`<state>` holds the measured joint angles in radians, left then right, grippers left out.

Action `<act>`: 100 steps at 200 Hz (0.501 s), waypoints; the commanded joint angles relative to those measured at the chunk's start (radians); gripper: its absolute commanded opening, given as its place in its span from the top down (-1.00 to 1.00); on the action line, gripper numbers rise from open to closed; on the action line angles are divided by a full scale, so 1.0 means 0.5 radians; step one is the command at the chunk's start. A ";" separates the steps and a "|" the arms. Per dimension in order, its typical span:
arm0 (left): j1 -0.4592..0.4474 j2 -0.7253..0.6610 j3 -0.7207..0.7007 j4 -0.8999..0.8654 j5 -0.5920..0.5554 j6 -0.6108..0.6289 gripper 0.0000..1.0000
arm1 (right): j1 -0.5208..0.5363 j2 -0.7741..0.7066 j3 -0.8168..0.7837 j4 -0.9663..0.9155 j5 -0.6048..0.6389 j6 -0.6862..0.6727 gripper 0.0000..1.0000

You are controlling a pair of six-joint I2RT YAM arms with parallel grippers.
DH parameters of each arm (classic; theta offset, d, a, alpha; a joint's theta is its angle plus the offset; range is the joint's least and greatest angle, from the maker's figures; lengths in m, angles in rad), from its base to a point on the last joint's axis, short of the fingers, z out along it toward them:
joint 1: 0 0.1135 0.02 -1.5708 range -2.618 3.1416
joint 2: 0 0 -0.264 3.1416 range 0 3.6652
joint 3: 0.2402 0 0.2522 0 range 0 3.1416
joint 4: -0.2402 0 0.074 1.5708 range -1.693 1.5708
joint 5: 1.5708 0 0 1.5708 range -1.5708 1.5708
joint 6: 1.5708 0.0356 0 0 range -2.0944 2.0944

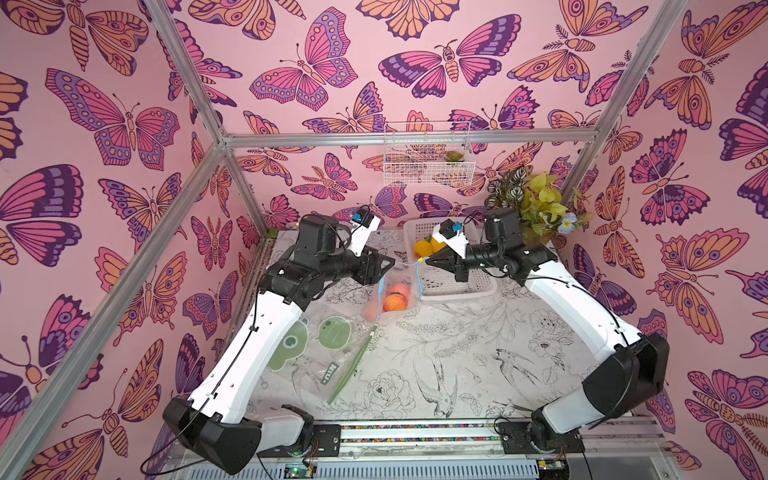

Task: Place the peach in a zip-top bag and seal the zipper
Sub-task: Zip the zipper on the zipper food storage bag.

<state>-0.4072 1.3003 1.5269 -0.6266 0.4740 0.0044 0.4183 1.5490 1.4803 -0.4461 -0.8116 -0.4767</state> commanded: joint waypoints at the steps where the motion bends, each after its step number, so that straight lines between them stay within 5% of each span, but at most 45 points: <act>1: -0.024 0.068 0.117 -0.007 -0.027 0.186 -0.34 | 0.032 -0.015 -0.013 0.071 0.010 0.114 1.00; 100: -0.184 0.367 0.360 -0.091 0.063 0.469 -0.23 | 0.070 -0.019 -0.006 0.117 -0.024 0.248 1.00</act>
<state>-0.4797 1.4670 1.6691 -0.6369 0.4824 0.1860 0.4374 1.5490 1.4734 -0.3882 -0.8093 -0.3714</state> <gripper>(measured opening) 0.626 0.055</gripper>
